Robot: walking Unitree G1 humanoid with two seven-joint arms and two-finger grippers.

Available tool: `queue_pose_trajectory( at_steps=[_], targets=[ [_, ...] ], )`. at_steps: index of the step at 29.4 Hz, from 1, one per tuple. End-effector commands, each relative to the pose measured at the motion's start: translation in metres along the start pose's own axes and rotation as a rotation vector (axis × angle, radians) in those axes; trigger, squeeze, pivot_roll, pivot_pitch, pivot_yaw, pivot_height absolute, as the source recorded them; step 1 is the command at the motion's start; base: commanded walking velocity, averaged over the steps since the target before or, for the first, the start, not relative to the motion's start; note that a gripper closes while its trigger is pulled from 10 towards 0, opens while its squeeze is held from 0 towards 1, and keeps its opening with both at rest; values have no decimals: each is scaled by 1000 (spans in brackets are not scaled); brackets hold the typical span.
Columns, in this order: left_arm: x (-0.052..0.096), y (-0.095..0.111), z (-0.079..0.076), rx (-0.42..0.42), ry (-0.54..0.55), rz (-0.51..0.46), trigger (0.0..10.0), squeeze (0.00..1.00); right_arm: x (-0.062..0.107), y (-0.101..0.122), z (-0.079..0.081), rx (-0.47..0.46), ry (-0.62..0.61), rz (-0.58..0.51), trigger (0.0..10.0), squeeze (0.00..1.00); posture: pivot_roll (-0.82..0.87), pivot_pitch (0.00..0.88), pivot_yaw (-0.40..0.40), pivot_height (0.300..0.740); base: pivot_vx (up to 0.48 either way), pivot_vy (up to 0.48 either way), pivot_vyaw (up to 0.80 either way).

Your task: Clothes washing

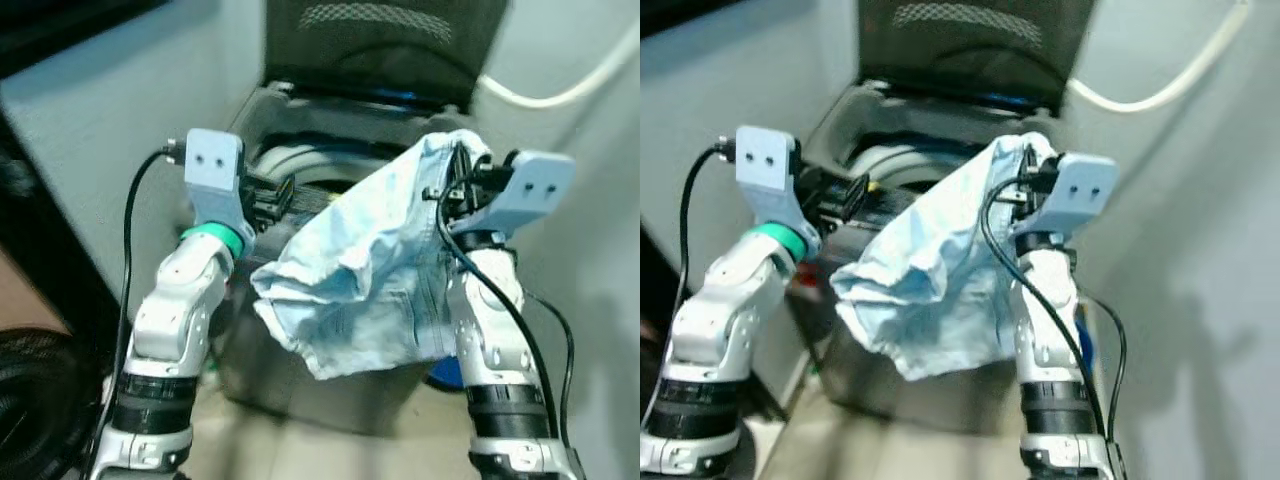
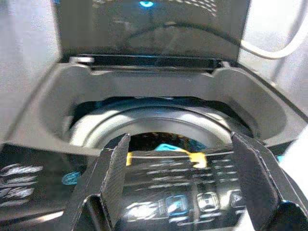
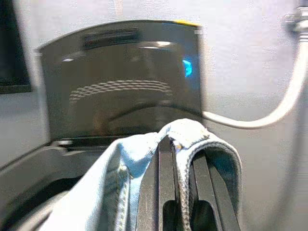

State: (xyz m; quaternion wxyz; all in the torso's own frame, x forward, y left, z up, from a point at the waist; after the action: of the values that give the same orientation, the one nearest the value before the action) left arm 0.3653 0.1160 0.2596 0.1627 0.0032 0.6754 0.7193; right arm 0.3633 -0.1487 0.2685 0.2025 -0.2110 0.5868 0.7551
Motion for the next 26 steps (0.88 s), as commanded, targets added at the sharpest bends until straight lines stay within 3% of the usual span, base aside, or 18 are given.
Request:
queue_pose_trajectory(
  at_steps=[1, 6, 12, 26],
  targets=[
    [1, 0, 0, -2, 5, -3, 10000, 0, -2, 8, 2, -15, 2, -32, 10000, 0, 110, 22, 30, 740, 0, 0, -800],
    [1, 5, 3, -39, 38, -43, 10000, 0, -1, 7, 10, -13, 47, -29, 10000, 0, 109, 19, 29, 740, 148, 0, -320],
    [1, 12, 6, -88, 78, -89, 10000, 0, 2, 4, 26, -21, 143, -13, 10000, 0, 110, 13, 27, 740, 480, 0, 0],
    [0, 12, 4, -94, 78, -94, 10000, 0, 4, 1, 24, -17, 137, -1, 10000, 0, 111, 15, 30, 740, 480, 0, 0]
  ],
)
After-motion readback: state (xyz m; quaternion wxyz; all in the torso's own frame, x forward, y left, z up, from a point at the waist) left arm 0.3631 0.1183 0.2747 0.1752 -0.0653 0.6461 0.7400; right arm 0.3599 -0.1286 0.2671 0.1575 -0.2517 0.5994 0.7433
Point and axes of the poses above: a point about 5 cm out from each wrist's last joint towards the gripper, its own x axis pointing back from the gripper into the wrist, its own y axis along the axis of the wrist's last joint, z = x × y, the point moved 3 cm from there along -x, pointing out of the wrist towards the gripper, and after that the axes turned 6 degrees about -x, right-handed, at the moved point
